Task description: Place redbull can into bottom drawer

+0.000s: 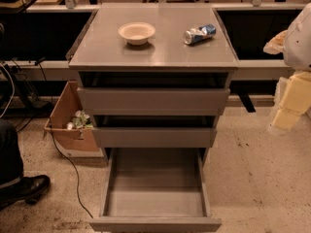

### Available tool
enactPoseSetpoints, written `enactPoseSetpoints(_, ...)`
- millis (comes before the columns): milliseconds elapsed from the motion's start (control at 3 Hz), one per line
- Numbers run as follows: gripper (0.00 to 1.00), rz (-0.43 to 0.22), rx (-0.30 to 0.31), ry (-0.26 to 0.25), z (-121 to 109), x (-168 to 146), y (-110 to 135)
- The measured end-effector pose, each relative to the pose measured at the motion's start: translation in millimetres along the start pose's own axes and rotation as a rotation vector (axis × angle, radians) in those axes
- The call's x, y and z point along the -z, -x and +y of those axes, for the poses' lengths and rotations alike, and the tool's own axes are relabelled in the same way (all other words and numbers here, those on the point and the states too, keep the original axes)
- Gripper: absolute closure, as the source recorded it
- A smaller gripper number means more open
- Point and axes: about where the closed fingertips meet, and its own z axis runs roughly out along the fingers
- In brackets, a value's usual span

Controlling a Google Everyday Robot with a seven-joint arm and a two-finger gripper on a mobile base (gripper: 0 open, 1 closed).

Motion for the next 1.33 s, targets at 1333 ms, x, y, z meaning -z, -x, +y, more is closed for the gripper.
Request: enactPoseSetpoints(1333,0.00,-0.088,0.050,-0.144,-138,-48,81)
